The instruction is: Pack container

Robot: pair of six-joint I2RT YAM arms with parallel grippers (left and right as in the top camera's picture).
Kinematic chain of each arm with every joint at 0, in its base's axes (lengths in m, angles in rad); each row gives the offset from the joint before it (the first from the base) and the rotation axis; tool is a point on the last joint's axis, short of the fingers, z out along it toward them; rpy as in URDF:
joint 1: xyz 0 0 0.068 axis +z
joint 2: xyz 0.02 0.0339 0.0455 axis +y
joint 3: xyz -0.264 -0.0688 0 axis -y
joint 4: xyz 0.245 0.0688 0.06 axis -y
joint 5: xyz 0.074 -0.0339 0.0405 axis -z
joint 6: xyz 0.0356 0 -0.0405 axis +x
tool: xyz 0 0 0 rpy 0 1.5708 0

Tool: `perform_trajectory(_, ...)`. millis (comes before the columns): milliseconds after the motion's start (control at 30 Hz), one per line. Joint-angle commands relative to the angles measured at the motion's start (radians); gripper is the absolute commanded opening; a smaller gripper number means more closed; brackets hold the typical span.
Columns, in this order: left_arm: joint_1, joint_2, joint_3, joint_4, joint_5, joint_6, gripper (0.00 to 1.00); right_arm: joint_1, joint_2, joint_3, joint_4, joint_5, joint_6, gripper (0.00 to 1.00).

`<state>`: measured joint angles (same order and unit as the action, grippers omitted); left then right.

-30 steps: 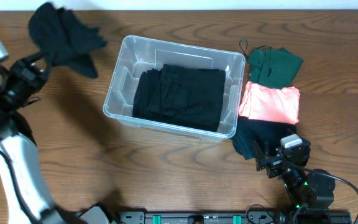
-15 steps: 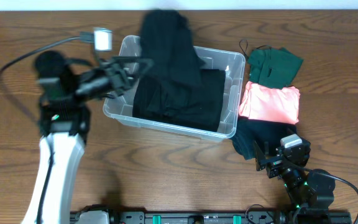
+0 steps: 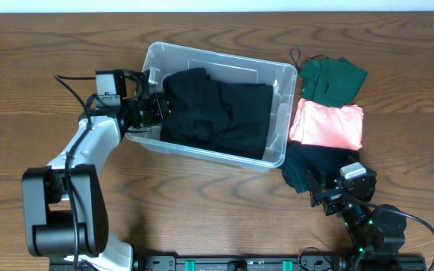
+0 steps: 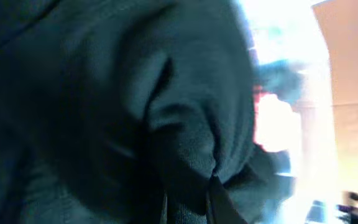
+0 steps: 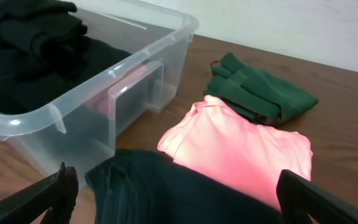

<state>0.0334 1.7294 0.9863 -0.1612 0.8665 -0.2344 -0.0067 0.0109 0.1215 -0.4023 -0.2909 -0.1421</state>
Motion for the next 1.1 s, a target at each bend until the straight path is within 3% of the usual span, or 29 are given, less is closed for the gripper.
perform_trajectory(0,0.004,0.003,0.000,-0.047,-0.315,0.039,0.06,0.011,-0.006,-0.003,-0.001,0.003,0.006,0.99)
perform_trajectory(67,0.004,0.000,0.000,-0.063,-0.375,0.038,0.07,0.011,-0.006,-0.003,-0.001,0.003,0.006,0.99)
perform_trajectory(167,0.004,-0.003,0.001,-0.066,-0.385,0.017,0.17,0.011,-0.006,-0.003,-0.001,0.003,0.006,0.99)
perform_trajectory(233,0.004,-0.027,0.002,-0.066,-0.384,-0.034,0.38,0.011,-0.006,-0.003,-0.001,0.003,0.006,0.99)
perform_trajectory(400,0.003,-0.169,0.013,-0.066,-0.388,-0.063,0.68,0.011,-0.006,-0.003,-0.001,0.003,0.006,0.99)
perform_trajectory(600,0.003,-0.421,0.026,-0.076,-0.530,-0.118,0.72,0.011,-0.006,-0.003,-0.001,0.003,0.006,0.99)
perform_trajectory(800,0.027,-0.605,0.026,-0.274,-0.907,-0.119,0.84,0.011,-0.006,-0.003,-0.001,0.003,0.006,0.99)
perform_trajectory(1067,0.229,-0.639,0.026,-0.486,-0.991,-0.119,0.89,0.011,-0.006,-0.003,-0.001,0.003,0.006,0.99)
